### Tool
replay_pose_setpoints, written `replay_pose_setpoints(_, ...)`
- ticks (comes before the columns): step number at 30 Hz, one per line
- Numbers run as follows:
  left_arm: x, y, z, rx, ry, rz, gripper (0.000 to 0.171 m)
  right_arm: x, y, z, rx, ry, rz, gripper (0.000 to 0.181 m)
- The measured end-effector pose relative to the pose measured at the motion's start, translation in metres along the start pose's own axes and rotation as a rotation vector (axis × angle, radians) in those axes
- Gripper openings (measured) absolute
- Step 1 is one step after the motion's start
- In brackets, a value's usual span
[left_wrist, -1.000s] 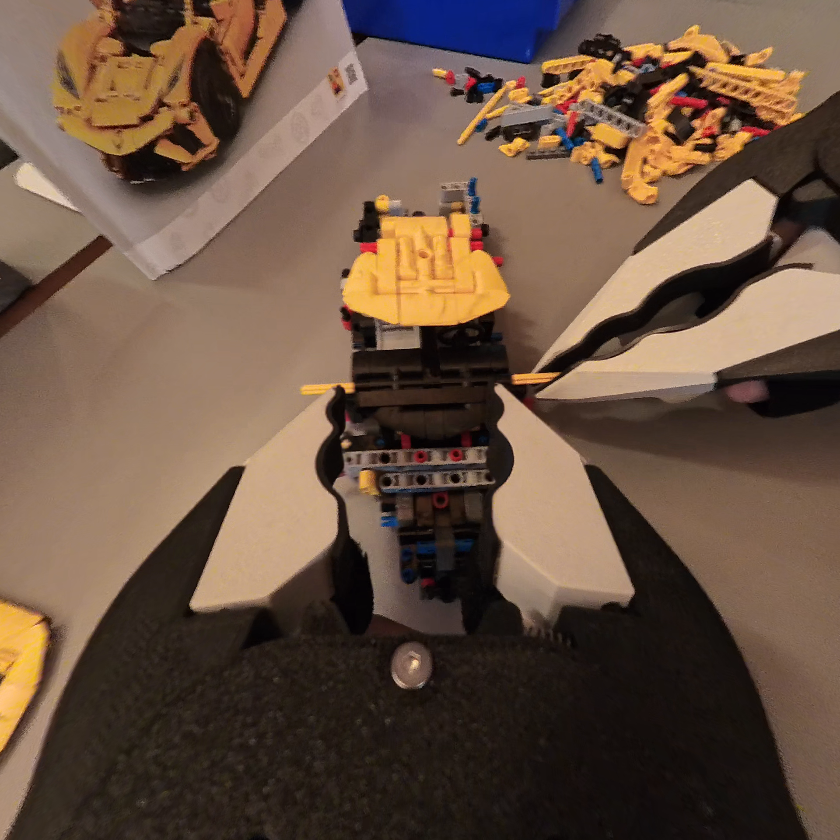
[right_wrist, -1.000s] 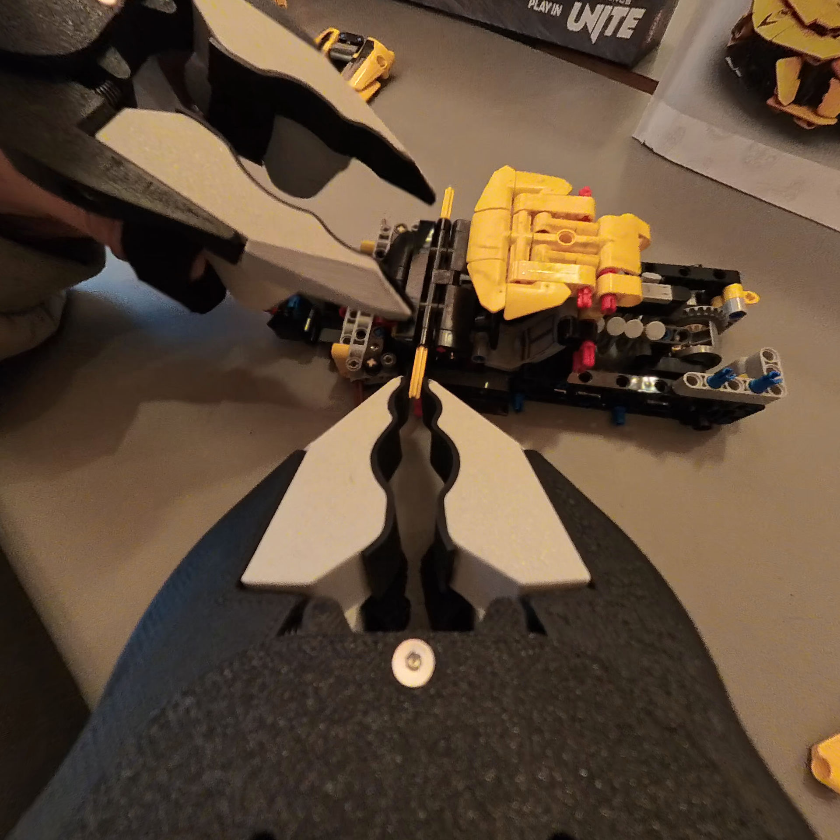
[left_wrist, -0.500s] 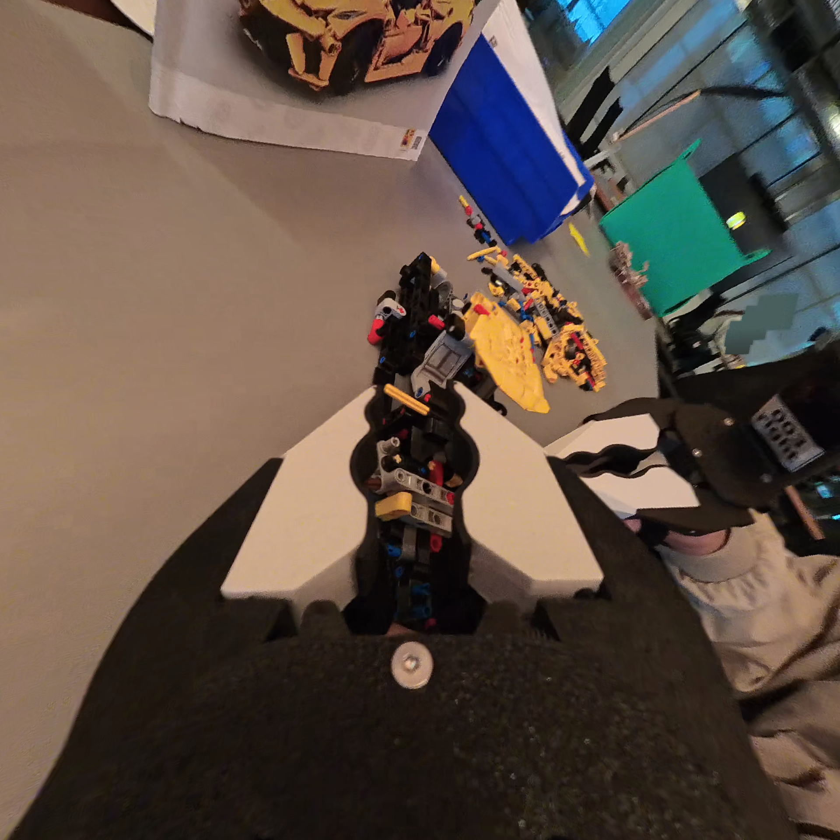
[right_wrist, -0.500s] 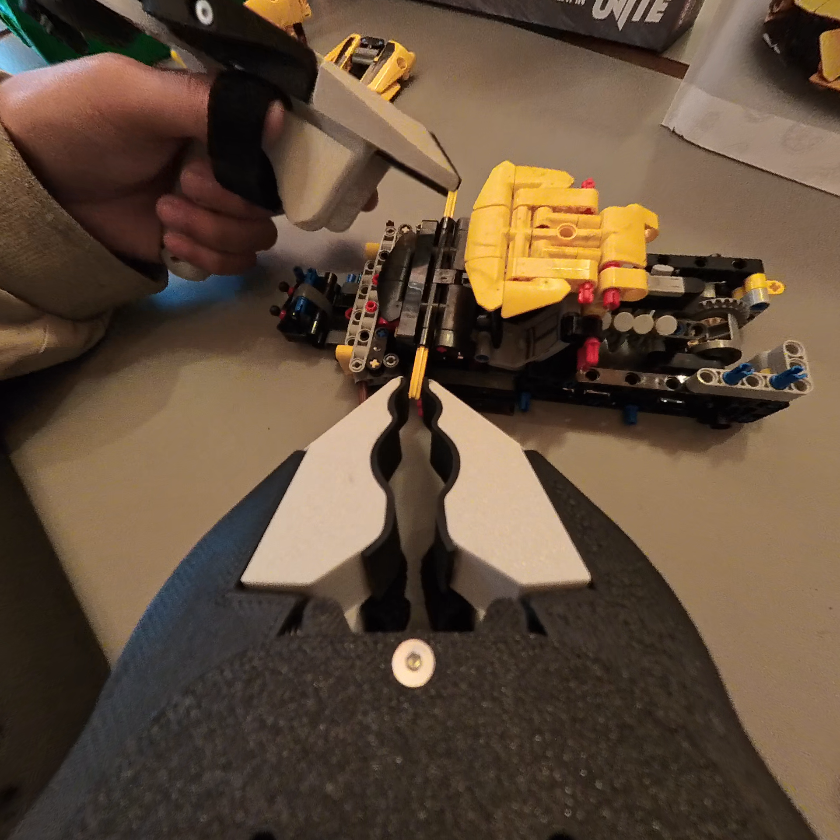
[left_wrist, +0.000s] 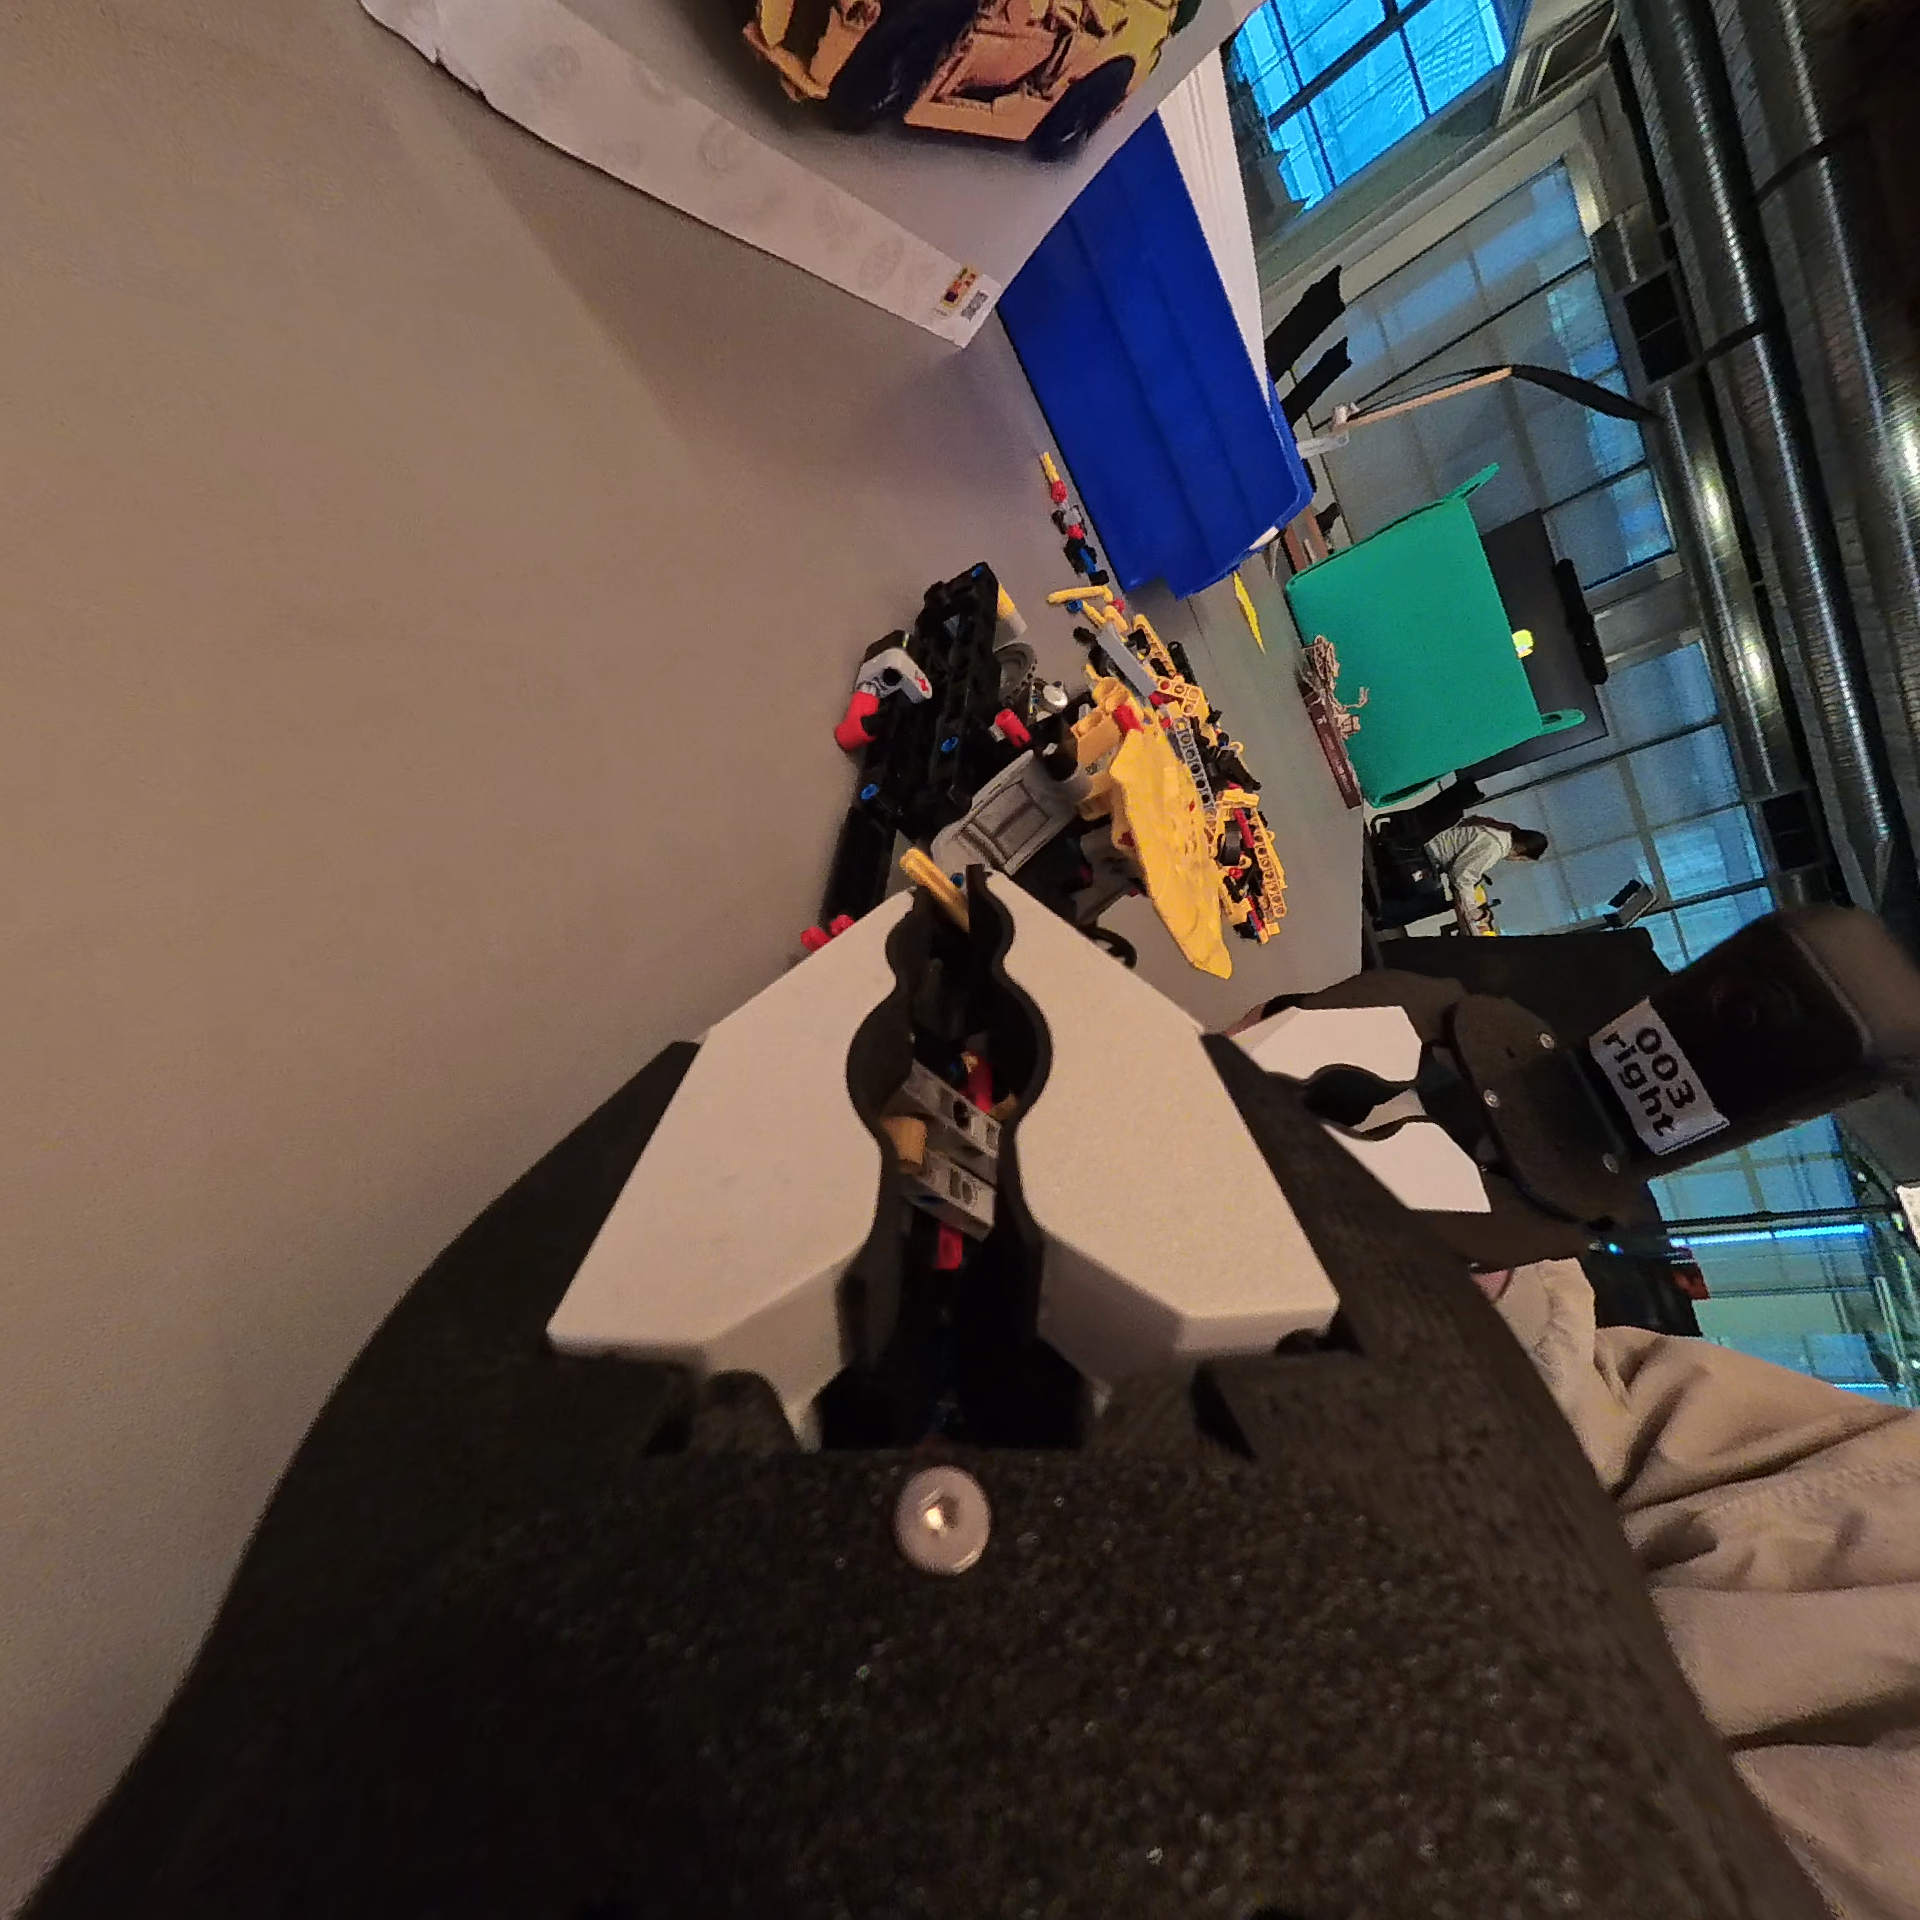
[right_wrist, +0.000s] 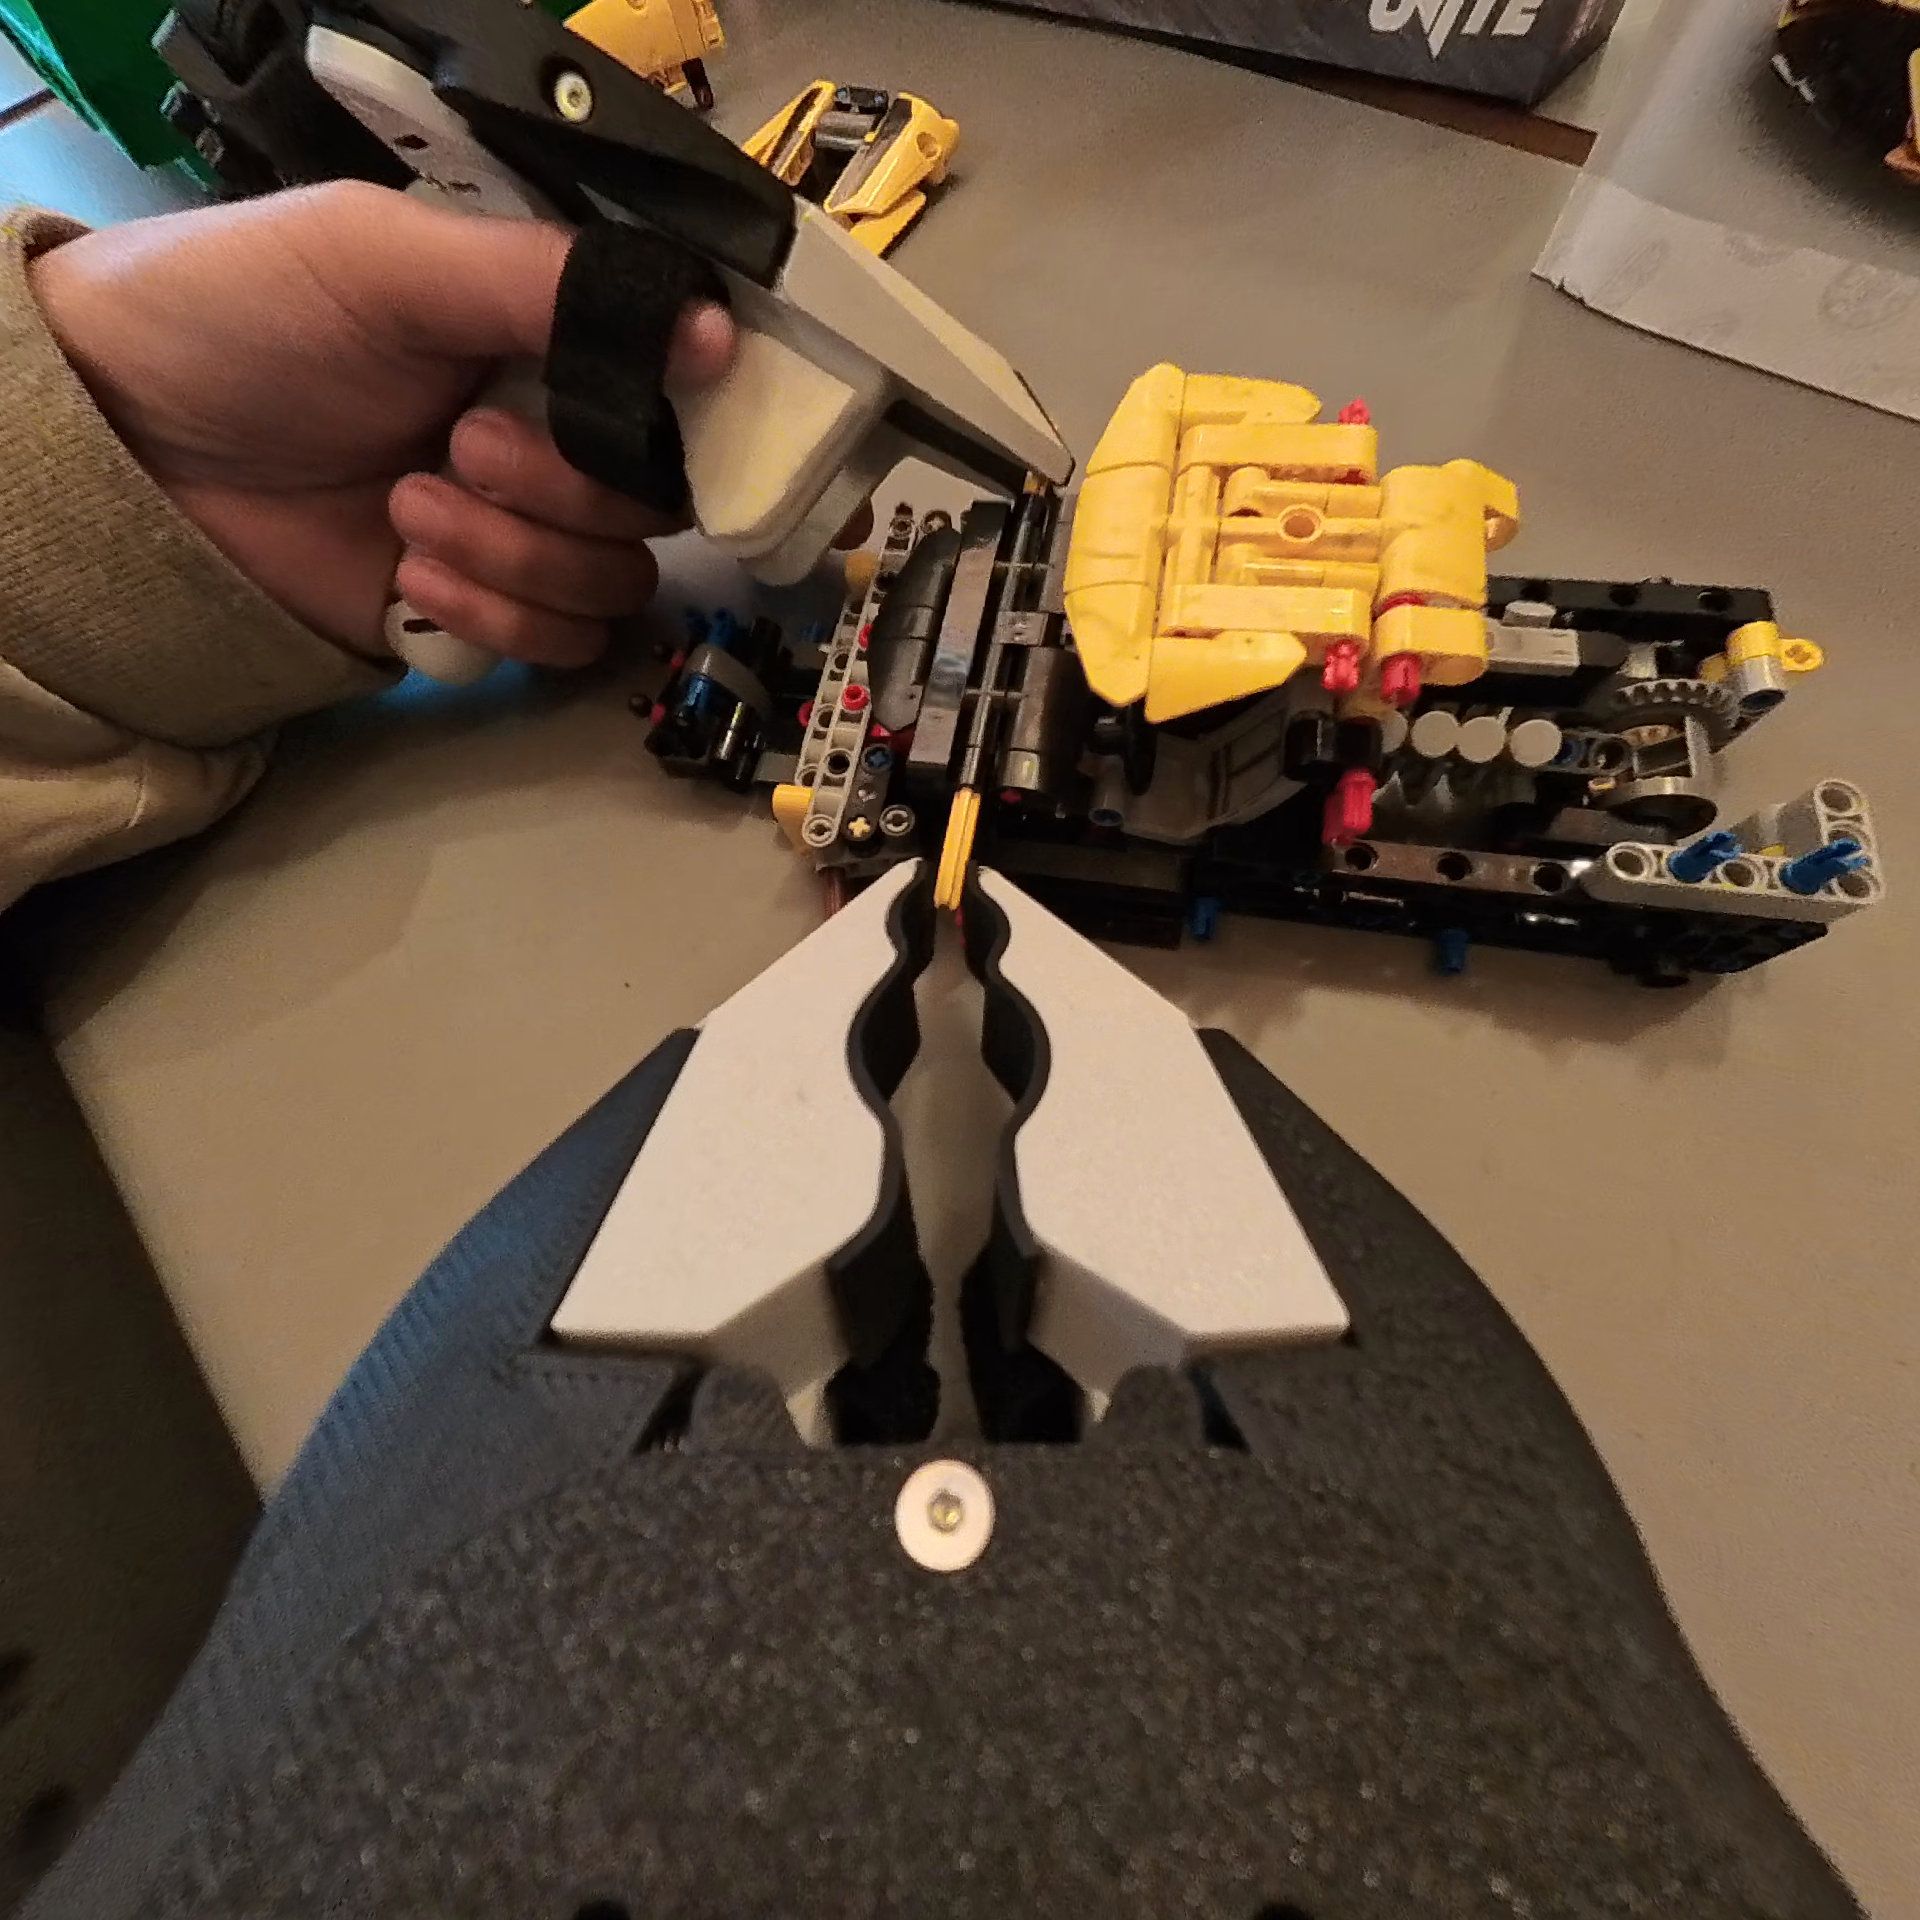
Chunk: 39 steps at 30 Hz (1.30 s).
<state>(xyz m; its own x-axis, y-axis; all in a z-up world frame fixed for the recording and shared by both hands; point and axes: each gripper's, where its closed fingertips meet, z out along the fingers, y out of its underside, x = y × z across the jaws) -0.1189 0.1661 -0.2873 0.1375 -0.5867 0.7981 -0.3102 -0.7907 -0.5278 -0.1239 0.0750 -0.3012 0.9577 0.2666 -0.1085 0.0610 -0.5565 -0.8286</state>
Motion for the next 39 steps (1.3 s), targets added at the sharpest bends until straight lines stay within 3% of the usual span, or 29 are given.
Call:
replay_pose_setpoints(3,-0.001,-0.002,-0.001,0.011,0.023,-0.072,0.004,-0.001,0.0,0.001,-0.002,-0.011,0.005,0.004)
replay_pose_setpoints(7,0.001,0.0,0.0,0.004,0.007,0.004,0.005,-0.001,0.001,0.0,-0.005,-0.025,0.034,0.004)
replay_pose_setpoints(19,0.004,0.004,0.0,-0.018,0.021,0.02,0.008,0.0,0.001,0.0,0.006,-0.005,0.0,0.007)
replay_pose_setpoints(21,0.015,0.007,-0.003,-0.06,0.066,0.071,0.022,0.001,0.001,0.0,0.004,0.0,0.001,0.006)
replay_pose_setpoints(23,0.026,0.014,-0.011,-0.137,0.097,0.156,0.052,0.001,0.002,0.0,0.002,-0.005,0.006,0.004)
replay_pose_setpoints(26,0.023,0.018,-0.019,-0.161,0.029,0.326,0.044,0.004,0.002,-0.001,0.001,0.002,0.024,0.003)
replay_pose_setpoints(29,0.024,0.025,-0.014,-0.189,0.002,0.383,0.032,0.006,0.001,-0.001,0.003,0.01,0.021,0.003)
replay_pose_setpoints(32,0.018,0.025,-0.01,-0.179,-0.027,0.367,0.02,0.01,0.001,-0.002,0.007,0.033,-0.003,0.003)
replay_pose_setpoints(39,0.018,0.032,-0.005,-0.197,-0.023,0.316,0.018,0.018,0.001,-0.006,0.022,0.024,-0.097,0.003)
